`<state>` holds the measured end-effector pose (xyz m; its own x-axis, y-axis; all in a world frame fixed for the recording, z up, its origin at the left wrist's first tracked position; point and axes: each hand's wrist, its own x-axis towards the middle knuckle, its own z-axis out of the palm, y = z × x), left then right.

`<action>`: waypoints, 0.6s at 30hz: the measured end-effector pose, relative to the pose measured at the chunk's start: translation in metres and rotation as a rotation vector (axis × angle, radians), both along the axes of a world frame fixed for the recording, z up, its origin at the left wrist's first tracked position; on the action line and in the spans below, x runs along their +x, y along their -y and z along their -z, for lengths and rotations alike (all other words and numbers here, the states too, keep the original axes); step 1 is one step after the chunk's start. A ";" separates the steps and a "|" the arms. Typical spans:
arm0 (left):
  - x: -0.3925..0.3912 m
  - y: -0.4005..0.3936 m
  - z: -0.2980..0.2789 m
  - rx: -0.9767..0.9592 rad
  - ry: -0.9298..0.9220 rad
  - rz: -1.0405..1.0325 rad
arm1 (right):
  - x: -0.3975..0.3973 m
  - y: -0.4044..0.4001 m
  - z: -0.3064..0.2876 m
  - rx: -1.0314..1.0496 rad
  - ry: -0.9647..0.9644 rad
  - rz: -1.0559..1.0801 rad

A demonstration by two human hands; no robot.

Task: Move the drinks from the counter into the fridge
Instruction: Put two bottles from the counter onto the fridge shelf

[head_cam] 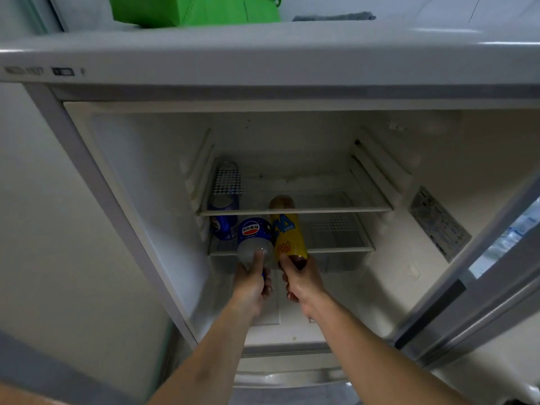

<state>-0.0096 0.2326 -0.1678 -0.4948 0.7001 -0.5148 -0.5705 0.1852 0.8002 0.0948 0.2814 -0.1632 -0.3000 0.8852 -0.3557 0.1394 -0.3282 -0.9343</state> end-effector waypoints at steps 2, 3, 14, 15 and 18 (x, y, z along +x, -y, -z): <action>-0.007 -0.011 -0.002 -0.049 -0.048 -0.002 | -0.008 -0.009 -0.005 -0.012 0.013 0.018; -0.010 -0.016 -0.003 -0.069 -0.083 0.001 | -0.011 -0.012 -0.007 -0.026 0.012 0.022; -0.001 0.028 0.021 -0.056 -1.266 0.047 | 0.022 -0.003 0.026 0.683 0.312 -0.010; -0.001 0.029 0.021 -0.063 -1.374 0.065 | 0.022 -0.003 0.027 0.749 0.340 -0.021; -0.002 0.023 0.016 -0.111 -1.524 0.090 | 0.014 -0.005 0.026 0.831 0.400 -0.060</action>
